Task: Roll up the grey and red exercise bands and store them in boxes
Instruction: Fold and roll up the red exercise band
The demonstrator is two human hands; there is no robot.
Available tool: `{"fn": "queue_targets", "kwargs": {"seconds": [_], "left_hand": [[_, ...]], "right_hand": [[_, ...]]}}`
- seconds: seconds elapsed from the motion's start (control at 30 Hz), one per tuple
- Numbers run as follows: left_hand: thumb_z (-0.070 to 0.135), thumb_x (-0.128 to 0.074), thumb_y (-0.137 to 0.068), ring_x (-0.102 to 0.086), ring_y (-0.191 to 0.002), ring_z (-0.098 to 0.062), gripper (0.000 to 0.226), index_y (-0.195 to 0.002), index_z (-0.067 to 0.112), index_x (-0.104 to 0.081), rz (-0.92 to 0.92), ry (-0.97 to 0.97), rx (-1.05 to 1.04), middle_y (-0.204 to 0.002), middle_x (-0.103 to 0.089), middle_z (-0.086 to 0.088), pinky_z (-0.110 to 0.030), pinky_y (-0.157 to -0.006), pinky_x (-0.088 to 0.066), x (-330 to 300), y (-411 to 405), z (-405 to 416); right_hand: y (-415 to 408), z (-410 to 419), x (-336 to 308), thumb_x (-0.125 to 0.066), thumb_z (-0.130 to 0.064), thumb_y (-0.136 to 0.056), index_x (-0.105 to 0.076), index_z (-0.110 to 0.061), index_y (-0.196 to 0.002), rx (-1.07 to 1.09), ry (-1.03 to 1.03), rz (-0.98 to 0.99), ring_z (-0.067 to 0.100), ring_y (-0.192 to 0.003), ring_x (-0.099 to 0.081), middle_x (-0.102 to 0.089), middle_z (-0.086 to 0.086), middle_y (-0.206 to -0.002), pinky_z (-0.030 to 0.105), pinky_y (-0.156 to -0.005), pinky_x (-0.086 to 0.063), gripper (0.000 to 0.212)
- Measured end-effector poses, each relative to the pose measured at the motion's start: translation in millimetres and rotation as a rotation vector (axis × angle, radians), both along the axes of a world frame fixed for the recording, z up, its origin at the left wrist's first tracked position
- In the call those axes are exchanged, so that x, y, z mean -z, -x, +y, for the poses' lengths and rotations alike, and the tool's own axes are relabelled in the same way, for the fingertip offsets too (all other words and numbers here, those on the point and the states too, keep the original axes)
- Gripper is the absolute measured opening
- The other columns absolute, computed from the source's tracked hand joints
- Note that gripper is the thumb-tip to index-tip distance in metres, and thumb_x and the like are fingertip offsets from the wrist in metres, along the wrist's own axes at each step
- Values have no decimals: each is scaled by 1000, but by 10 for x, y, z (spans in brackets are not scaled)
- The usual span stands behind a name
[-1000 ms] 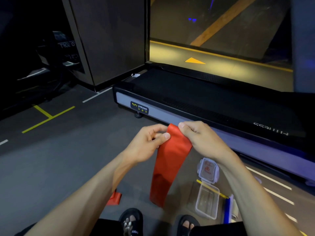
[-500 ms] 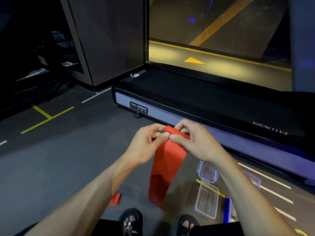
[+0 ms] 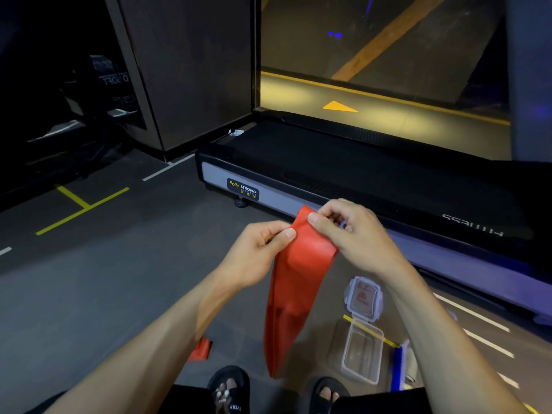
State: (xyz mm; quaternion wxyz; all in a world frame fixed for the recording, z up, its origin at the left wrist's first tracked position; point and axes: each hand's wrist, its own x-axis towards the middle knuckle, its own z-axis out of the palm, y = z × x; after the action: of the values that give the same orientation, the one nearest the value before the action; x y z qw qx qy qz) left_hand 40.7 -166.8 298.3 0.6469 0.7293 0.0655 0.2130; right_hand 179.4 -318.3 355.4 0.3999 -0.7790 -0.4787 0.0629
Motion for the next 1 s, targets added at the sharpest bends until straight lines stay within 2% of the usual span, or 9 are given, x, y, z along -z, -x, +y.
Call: {"fn": "queue_targets", "kwargs": {"seconds": [0.1,0.17,0.27,0.43,0.57,0.63,0.7,0.77,1.0], "left_hand": [[27,-55,-101,-60,-83,-15,29,-99,2,-71,8,5,5,-87,-69,-3,-37,-79,-48,-7,-9,7],[21,-54,-103,-63,-82,-10,24,-101,3,-70,2,15,5,-87,-72,2,-28,-78,-49,-23,-14,-4],[9,-52,-104,-70,-86,-11,20,-117,4,-66,-22,60,9,-95,-77,-3,-24,-79,-54,-57,-21,-39],[7,-49,-105,-69,-81,-17,39,-142,16,-51,-56,53,53,-84,-75,-8,-33,-80,-55,-85,-10,-47],[5,-49,-104,-68,-78,-9,32,-136,8,-55,-62,10,48,-83,-75,-3,-25,-76,-54,-109,7,-53],[8,-52,-104,-69,-79,-13,27,-130,3,-58,-54,-6,0,-88,-76,-6,-28,-77,-56,-89,6,-53],[14,-56,-103,-73,-89,-21,24,-123,4,-62,-51,-6,-54,-99,-77,-15,-35,-85,-58,-55,10,-51],[23,-60,-101,-74,-91,-25,22,-116,8,-66,-39,-6,-101,-98,-78,-14,-39,-86,-57,-27,8,-55],[24,-54,-102,-70,-91,-16,22,-114,12,-69,-26,107,-79,-100,-76,-7,-34,-84,-55,-20,-26,-112]], "right_hand": [[23,-10,-28,-61,-43,-99,-67,-20,-77,-32,19,59,18,-73,-61,-68,-1,-76,32,-67,-44,33],[43,-16,-44,-57,-42,-102,-60,-15,-70,-59,32,68,19,-64,-53,-60,-1,-67,38,-65,-42,42],[66,-15,-63,-53,-41,-104,-45,-10,-65,-81,52,63,10,-57,-36,-40,-2,-59,36,-59,-31,51],[82,-24,-65,-46,-42,-108,-37,-8,-65,-113,93,63,10,-56,-33,-35,-2,-58,37,-58,-27,55],[70,-19,-14,-40,-54,-105,-43,-3,-71,-155,112,121,14,-59,-37,-39,0,-62,39,-60,-31,61],[56,-8,14,-41,-58,-102,-51,-2,-76,-173,123,158,20,-60,-41,-46,3,-64,47,-64,-40,63],[53,1,31,-53,-51,-102,-65,-10,-89,-183,105,160,27,-66,-54,-62,5,-70,46,-70,-48,44],[56,12,49,-69,-41,-95,-68,-21,-99,-175,68,148,19,-67,-63,-71,0,-76,38,-68,-49,21],[97,59,55,-70,-45,-92,-64,-25,-86,-45,29,39,15,-64,-65,-72,-7,-71,42,-64,-53,22]]}}
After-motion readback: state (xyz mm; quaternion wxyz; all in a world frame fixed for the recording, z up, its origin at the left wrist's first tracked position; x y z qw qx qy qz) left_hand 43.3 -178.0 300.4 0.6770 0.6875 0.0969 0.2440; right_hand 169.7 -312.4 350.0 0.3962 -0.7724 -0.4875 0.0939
